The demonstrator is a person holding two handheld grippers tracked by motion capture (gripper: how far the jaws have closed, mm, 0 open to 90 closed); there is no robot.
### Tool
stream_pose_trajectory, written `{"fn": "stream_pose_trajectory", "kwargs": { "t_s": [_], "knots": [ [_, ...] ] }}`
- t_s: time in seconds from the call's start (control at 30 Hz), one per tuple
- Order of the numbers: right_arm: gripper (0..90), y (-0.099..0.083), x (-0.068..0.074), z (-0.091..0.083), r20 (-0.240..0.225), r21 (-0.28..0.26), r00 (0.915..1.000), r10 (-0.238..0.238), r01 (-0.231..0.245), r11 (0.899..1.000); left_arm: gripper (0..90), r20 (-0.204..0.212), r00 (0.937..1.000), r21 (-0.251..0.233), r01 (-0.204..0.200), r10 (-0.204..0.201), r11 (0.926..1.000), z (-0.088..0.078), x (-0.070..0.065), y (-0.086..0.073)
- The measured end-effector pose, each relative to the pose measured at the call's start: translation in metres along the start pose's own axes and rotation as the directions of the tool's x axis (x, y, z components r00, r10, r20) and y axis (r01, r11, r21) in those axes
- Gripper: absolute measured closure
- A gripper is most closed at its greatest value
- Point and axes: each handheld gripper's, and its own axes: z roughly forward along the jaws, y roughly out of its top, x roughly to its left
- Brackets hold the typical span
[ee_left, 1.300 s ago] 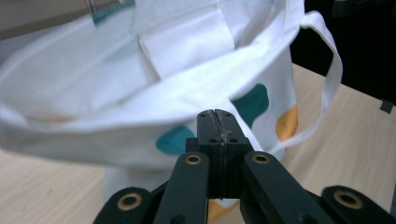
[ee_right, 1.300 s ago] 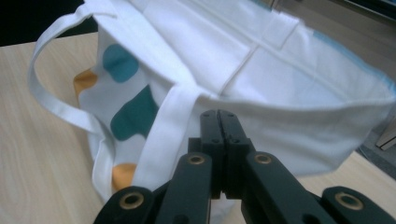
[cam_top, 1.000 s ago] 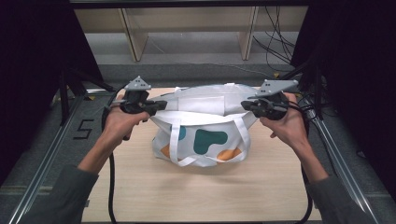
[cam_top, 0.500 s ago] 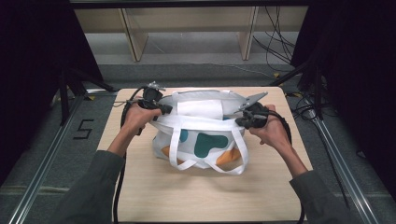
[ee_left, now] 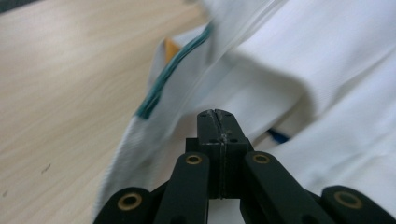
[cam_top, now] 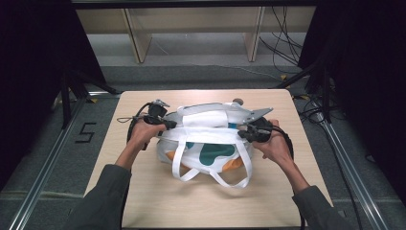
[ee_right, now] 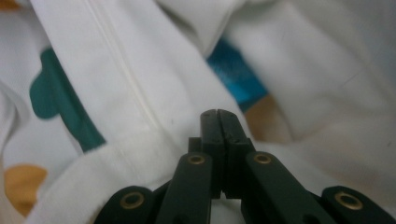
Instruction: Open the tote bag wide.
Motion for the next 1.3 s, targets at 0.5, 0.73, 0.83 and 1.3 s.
{"fn": "stream_pose_trajectory", "kwargs": {
  "t_s": [0.5, 0.73, 0.83, 1.3],
  "knots": [
    [90.0, 0.017, -0.006, 0.028, -0.006, 0.009, 0.9998, 0.019, -0.019, 1.0, 89.5, 0.168, 0.9842, -0.072, -0.044, 0.056, 0.9964, 0.011, -0.048, 0.017],
    [90.0, 0.012, 0.012, 0.025, -0.098, 0.067, 0.9925, -0.074, 0.08, 0.995, 89.4, 0.105, 0.9904, 0.034, -0.094, 0.09, 0.995, 0.041, -0.045, 0.027],
    [90.0, 0.007, 0.02, 0.014, -0.15, 0.088, 0.9851, -0.084, 0.098, 0.991, 89.4, 0.072, 0.9944, 0.042, -0.08, 0.077, 0.9959, 0.049, -0.041, 0.032],
    [90.0, -0.019, 0.052, 0.019, -0.276, 0.164, 0.9467, -0.166, 0.217, 0.962, 89.6, -0.143, 0.9801, 0.074, -0.128, 0.138, 0.989, 0.07, -0.034, 0.044]
  ]
}}
